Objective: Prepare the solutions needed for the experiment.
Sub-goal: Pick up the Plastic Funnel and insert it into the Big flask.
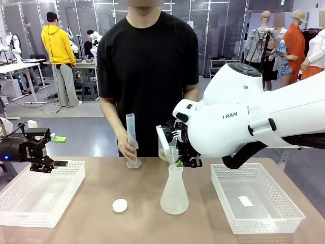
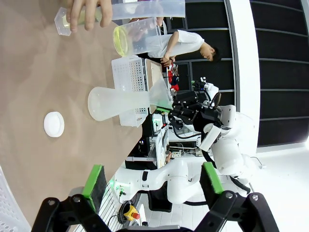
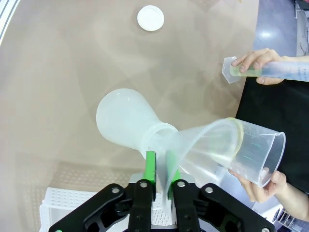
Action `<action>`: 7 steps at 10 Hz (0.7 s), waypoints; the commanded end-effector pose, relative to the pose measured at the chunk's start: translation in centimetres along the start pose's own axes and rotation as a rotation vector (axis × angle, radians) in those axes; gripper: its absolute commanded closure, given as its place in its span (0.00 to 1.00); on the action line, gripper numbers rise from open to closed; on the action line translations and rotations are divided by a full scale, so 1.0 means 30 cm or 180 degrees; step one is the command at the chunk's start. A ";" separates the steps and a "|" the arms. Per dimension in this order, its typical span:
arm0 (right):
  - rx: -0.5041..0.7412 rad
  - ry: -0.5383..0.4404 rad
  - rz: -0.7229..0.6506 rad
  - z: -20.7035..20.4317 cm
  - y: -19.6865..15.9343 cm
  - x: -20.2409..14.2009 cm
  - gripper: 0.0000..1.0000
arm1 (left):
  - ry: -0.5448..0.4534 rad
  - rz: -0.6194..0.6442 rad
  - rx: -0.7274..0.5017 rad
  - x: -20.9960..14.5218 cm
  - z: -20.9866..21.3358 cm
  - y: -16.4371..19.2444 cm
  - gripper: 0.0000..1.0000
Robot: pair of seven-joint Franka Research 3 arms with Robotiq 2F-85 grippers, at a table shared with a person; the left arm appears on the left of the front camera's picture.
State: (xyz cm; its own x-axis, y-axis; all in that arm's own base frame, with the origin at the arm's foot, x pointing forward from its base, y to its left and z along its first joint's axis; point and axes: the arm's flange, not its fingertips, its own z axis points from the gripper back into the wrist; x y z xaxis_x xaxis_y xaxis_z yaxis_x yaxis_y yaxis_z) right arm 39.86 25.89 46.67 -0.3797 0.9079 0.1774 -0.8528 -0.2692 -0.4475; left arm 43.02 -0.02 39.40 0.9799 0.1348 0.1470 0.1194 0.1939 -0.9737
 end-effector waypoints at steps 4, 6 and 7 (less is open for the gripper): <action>0.0181 0.0166 0.0087 -0.010 -0.005 -0.024 0.54 | -0.0037 -0.0056 -0.0099 0.005 -0.004 -0.007 0.00; 0.0016 0.0005 0.0021 -0.006 0.002 0.000 0.54 | -0.0037 -0.0056 -0.0099 0.005 -0.004 -0.007 0.00; 0.0016 0.0005 0.0021 -0.006 0.002 0.000 0.54 | -0.0037 -0.0056 -0.0099 0.005 -0.004 -0.007 0.00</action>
State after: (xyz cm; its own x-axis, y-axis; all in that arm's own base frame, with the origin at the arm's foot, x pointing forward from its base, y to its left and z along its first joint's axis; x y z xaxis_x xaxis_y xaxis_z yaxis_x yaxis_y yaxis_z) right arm 39.89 25.94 46.33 -0.3853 0.9087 0.1608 -0.8544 -0.2854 -0.4341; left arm 43.02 -0.01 39.40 0.9799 0.1349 0.1470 0.1194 0.1939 -0.9737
